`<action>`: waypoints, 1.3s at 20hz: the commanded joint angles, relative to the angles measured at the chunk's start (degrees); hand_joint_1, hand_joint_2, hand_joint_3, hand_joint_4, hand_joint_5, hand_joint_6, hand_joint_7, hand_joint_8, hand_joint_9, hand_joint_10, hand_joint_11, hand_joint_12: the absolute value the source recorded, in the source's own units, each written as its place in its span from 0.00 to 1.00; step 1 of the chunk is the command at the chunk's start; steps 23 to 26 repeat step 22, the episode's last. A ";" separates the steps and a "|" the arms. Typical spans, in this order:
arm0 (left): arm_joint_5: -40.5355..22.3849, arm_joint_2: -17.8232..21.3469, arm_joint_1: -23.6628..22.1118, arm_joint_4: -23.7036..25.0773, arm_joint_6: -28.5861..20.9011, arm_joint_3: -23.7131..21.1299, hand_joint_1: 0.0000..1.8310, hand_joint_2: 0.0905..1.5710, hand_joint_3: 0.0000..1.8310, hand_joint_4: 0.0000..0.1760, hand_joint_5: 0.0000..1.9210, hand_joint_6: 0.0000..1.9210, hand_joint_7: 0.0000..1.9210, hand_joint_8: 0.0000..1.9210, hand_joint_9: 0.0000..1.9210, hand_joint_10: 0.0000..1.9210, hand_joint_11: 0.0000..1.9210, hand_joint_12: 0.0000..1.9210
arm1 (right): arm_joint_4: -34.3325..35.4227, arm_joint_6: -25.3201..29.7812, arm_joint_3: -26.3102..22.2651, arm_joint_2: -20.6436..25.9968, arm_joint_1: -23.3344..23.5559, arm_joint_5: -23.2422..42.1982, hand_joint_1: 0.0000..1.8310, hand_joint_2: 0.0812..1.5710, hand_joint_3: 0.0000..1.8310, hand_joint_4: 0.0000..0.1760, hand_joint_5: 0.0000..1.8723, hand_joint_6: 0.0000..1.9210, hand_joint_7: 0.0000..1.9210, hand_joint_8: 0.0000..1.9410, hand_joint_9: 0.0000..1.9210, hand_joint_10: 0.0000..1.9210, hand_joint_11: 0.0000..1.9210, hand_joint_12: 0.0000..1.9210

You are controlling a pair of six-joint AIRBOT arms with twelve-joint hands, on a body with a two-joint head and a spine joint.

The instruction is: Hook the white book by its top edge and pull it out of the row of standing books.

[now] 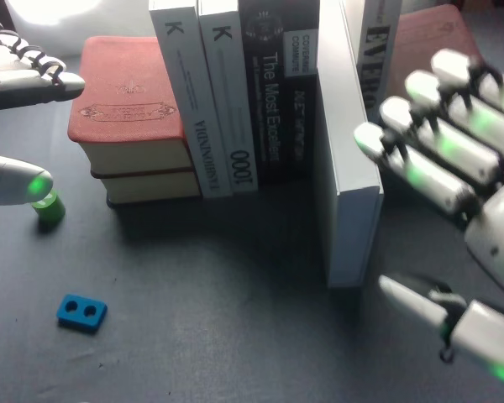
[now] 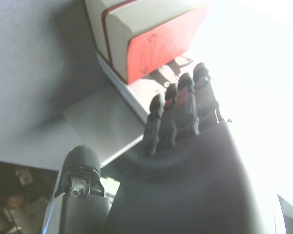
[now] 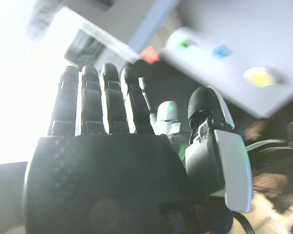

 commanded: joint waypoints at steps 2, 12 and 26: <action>4.13 -0.01 -0.83 -0.86 0.24 -0.23 0.00 0.81 0.00 0.00 0.00 0.00 0.00 0.00 0.00 0.00 0.00 0.00 | -3.81 1.93 1.53 0.14 2.91 3.12 0.03 0.81 0.00 0.00 0.08 0.00 0.06 0.00 0.03 0.00 0.00 0.00; 3.78 0.00 -0.84 -0.83 0.39 0.07 0.00 0.81 0.00 0.00 0.00 0.00 0.00 0.00 0.00 0.00 0.00 0.00 | -5.13 19.14 13.03 1.81 16.00 -13.85 0.04 0.81 0.00 0.00 0.09 0.00 0.06 0.00 0.03 0.00 0.00 0.00; 3.75 -0.10 -0.84 -0.83 0.39 0.28 0.00 0.81 0.00 0.00 0.00 0.00 0.00 0.00 0.00 0.00 0.00 0.00 | -5.12 27.34 16.95 3.15 23.96 -28.82 0.03 0.82 0.00 0.00 0.08 0.00 0.05 0.00 0.02 0.00 0.00 0.00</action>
